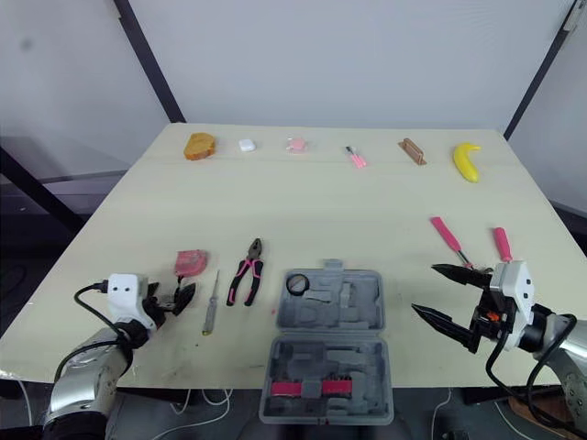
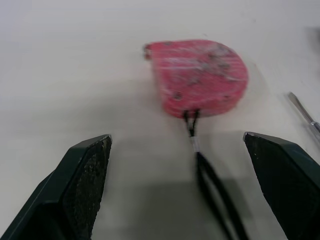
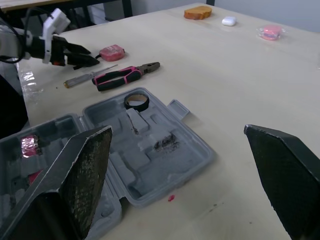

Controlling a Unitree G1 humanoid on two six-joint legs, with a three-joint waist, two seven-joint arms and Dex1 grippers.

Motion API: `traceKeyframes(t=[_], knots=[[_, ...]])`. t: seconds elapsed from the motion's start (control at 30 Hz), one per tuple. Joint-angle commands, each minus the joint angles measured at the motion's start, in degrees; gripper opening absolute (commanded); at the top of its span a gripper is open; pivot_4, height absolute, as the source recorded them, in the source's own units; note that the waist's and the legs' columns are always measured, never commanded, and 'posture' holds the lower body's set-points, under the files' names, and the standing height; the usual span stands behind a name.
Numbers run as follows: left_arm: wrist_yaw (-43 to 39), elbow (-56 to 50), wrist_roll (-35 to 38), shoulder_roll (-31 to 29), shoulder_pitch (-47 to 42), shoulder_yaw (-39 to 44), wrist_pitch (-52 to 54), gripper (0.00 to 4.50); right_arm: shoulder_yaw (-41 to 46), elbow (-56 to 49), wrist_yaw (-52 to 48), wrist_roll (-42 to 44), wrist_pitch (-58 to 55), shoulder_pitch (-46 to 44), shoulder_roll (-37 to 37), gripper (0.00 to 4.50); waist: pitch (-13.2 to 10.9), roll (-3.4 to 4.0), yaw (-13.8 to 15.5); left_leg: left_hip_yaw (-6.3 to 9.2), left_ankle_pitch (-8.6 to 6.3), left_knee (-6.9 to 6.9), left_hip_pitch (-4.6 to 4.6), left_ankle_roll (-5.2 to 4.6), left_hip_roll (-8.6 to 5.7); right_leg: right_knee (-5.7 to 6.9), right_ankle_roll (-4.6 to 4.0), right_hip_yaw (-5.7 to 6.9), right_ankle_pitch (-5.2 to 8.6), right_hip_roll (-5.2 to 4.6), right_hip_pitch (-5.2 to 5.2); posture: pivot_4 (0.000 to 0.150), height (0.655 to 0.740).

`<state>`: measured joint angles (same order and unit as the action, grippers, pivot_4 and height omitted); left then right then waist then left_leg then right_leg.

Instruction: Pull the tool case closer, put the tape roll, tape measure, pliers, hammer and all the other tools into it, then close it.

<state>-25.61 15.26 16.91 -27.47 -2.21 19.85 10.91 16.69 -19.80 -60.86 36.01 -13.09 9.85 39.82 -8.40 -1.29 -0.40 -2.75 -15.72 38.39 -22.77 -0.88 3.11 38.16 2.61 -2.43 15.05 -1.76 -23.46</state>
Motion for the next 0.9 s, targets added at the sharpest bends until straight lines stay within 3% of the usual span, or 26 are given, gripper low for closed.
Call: traceKeyframes(t=[0.03,0.2,0.3,0.5,0.7,0.9], knots=[[0.96,0.22,0.01,1.07,-0.72,-0.07,-0.15,3.81,-0.65,-3.19,-0.35,2.11,0.31,-1.54,-0.83,4.50,0.00,0.01,0.01,0.01,0.00,0.00,0.00,0.00,0.00,0.00,0.00,0.00,0.00,0.00,0.00,0.150,0.7400],[0.52,-1.19,0.16,1.72,0.51,-0.21,-0.42,1.20,-2.38,-4.30,-3.16,4.16,-0.72,-3.23,0.05,4.50,0.01,0.00,0.08,0.02,0.00,0.01,0.01,0.00,-0.01,0.01,0.02,0.01,-0.01,-0.02,0.01,0.150,0.7400],[-0.12,-2.81,0.65,1.65,1.78,0.14,-0.77,0.08,-3.16,-4.24,-4.50,4.54,-1.10,-4.06,0.64,4.50,0.01,0.00,0.09,0.01,0.00,0.01,0.01,0.00,-0.02,0.01,0.02,0.00,-0.02,-0.04,0.01,0.150,0.7400],[-2.89,-10.72,2.29,1.07,7.89,0.37,-0.09,0.08,-4.64,-3.76,-6.28,4.93,-1.53,-6.28,1.15,4.50,0.00,0.00,-0.33,0.02,0.00,0.00,0.01,0.00,0.01,0.01,0.02,-0.01,-0.02,-0.03,0.00,0.150,0.7400],[-10.99,-26.95,5.94,-2.92,25.35,1.73,4.32,0.08,-6.29,-1.79,-8.34,3.24,-0.54,-8.12,1.29,4.50,0.03,-0.12,-0.59,-0.02,0.00,-0.03,0.03,0.01,0.10,-0.04,0.00,-0.04,-0.01,-0.04,-0.01,0.150,0.7400],[-14.53,-30.51,7.06,-3.45,35.10,4.51,3.77,0.08,-8.06,-0.77,-9.77,3.27,-0.60,-10.57,0.70,4.50,0.01,-0.11,-0.02,-0.01,0.00,0.01,0.02,0.00,0.05,-0.05,-0.01,0.01,0.00,-0.07,0.01,0.150,0.7400]])
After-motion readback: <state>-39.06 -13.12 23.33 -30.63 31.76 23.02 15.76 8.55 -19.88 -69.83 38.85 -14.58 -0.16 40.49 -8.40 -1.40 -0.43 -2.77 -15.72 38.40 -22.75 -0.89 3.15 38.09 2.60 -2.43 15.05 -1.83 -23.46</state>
